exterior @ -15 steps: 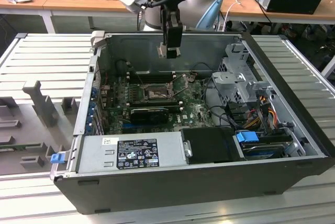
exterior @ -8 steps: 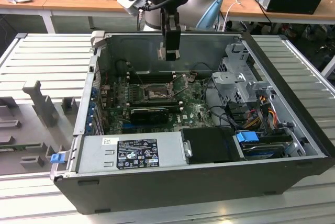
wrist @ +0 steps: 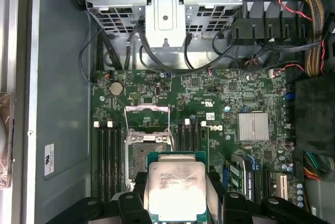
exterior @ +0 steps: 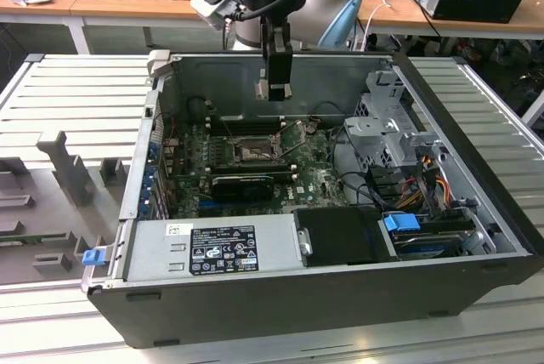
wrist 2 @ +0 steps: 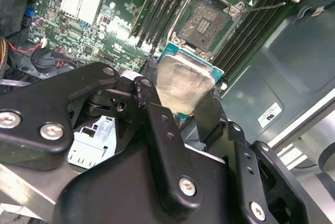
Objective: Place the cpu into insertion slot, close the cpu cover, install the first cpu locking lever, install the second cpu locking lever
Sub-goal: 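Place the cpu into insertion slot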
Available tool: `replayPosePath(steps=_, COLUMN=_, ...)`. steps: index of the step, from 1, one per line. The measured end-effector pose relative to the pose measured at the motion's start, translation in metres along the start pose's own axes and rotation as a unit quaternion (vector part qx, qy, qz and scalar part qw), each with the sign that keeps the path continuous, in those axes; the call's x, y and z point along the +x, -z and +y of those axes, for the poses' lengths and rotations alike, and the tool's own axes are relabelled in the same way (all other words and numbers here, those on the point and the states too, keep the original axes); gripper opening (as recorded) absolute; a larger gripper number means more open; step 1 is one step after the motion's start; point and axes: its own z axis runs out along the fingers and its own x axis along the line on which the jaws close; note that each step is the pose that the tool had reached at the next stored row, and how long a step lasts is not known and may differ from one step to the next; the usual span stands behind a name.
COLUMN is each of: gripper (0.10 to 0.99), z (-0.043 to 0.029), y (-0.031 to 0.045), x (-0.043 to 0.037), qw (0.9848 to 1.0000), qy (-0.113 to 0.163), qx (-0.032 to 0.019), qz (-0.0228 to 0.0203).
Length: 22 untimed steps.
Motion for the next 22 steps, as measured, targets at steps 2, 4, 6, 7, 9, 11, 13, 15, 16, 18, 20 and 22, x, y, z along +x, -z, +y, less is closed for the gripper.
replayPosePath(steps=2, gripper=0.525, z=-0.0001, y=-0.0018, x=0.0000, qw=1.0000, qy=0.000, qx=0.0000, qz=-0.0001)
replayPosePath(steps=4, gripper=0.525, z=-0.0003, y=-0.0037, x=-0.0001, qw=1.0000, qy=0.000, qx=0.0000, qz=-0.0004)
replayPosePath(steps=6, gripper=0.525, z=-0.0005, y=-0.0058, x=-0.0001, qw=1.0000, qy=0.000, qx=0.0000, qz=-0.0005)
replayPosePath(steps=7, gripper=0.525, z=-0.0006, y=-0.0079, x=-0.0001, qw=1.0000, qy=0.000, qx=0.0000, qz=-0.0006)
replayPosePath(steps=9, gripper=0.525, z=-0.0009, y=-0.0108, x=-0.0002, qw=1.0000, qy=0.000, qx=0.0000, qz=-0.0006)
replayPosePath(steps=11, gripper=0.525, z=-0.0010, y=-0.0125, x=-0.0002, qw=1.0000, qy=0.000, qx=0.0000, qz=-0.0006)
replayPosePath(steps=13, gripper=0.525, z=-0.0011, y=-0.0135, x=-0.0002, qw=1.0000, qy=0.000, qx=0.0000, qz=-0.0006)
replayPosePath(steps=15, gripper=0.525, z=-0.0012, y=-0.0152, x=-0.0003, qw=1.0000, qy=0.000, qx=0.0001, qz=-0.0006)
replayPosePath(steps=16, gripper=0.525, z=-0.0013, y=-0.0157, x=-0.0003, qw=1.0000, qy=0.000, qx=0.0001, qz=-0.0006)
replayPosePath(steps=18, gripper=0.525, z=-0.0014, y=-0.0169, x=-0.0003, qw=1.0000, qy=0.000, qx=0.0001, qz=-0.0006)
replayPosePath(steps=20, gripper=0.525, z=-0.0015, y=-0.0184, x=-0.0003, qw=1.0000, qy=0.000, qx=0.0001, qz=-0.0005)
replayPosePath(steps=22, gripper=0.525, z=-0.0016, y=-0.0196, x=-0.0003, qw=1.0000, qy=0.000, qx=0.0001, qz=-0.0006)
